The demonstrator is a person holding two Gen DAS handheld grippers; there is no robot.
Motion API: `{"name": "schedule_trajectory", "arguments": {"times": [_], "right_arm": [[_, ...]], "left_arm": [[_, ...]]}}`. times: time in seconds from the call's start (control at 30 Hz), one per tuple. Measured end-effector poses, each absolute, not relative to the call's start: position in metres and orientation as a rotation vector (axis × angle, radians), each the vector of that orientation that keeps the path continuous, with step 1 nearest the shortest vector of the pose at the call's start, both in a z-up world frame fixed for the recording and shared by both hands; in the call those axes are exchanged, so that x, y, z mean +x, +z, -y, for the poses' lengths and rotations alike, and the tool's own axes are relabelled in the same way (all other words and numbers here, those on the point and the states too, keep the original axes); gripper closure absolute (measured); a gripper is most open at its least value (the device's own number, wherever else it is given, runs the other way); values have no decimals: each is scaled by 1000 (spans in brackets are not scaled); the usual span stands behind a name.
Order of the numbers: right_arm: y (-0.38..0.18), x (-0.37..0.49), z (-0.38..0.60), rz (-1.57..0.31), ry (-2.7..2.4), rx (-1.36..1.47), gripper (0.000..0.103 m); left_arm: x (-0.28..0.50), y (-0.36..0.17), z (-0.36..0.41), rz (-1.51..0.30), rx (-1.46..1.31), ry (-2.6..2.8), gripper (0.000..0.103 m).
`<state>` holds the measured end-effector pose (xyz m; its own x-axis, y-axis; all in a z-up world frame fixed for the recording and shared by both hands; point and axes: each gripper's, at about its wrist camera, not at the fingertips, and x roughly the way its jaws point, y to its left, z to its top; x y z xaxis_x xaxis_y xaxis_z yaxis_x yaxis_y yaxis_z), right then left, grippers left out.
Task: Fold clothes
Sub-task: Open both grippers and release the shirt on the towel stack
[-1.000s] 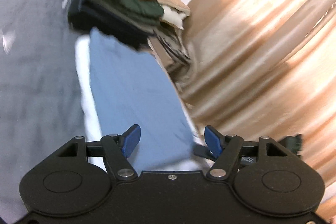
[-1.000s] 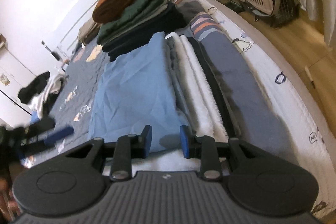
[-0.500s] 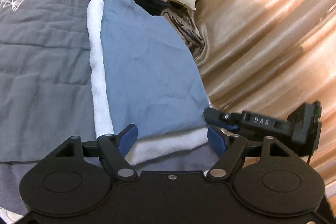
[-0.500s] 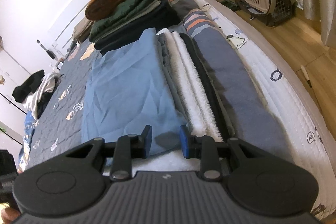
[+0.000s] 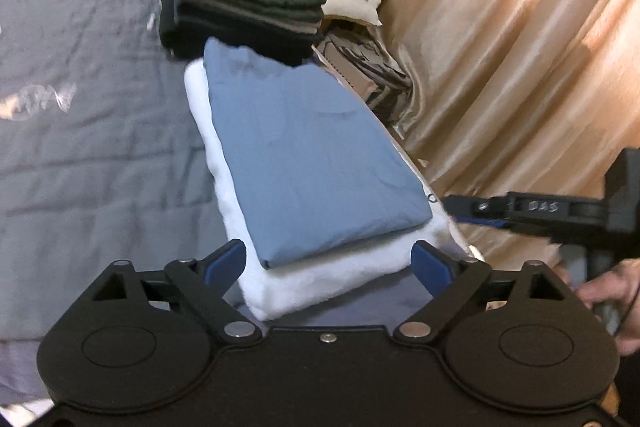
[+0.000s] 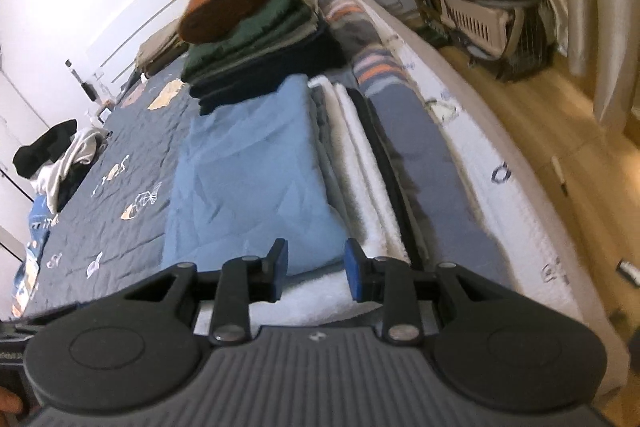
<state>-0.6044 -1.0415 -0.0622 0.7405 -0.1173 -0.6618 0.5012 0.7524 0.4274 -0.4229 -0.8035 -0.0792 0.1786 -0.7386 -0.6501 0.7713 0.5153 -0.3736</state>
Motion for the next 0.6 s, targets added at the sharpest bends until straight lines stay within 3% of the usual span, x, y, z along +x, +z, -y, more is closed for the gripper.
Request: {"name": "schedule_trajectory", "arguments": {"times": [0.33,0.6], "right_arm": [[-14,-607,1005,-697,-368,432,41],[-7,-604,989,-764,-402,380,35]], "left_arm": [[-439,-47,796,-808,178,-1021,1],[-439,-41,789,-849,243,-979,0]]}}
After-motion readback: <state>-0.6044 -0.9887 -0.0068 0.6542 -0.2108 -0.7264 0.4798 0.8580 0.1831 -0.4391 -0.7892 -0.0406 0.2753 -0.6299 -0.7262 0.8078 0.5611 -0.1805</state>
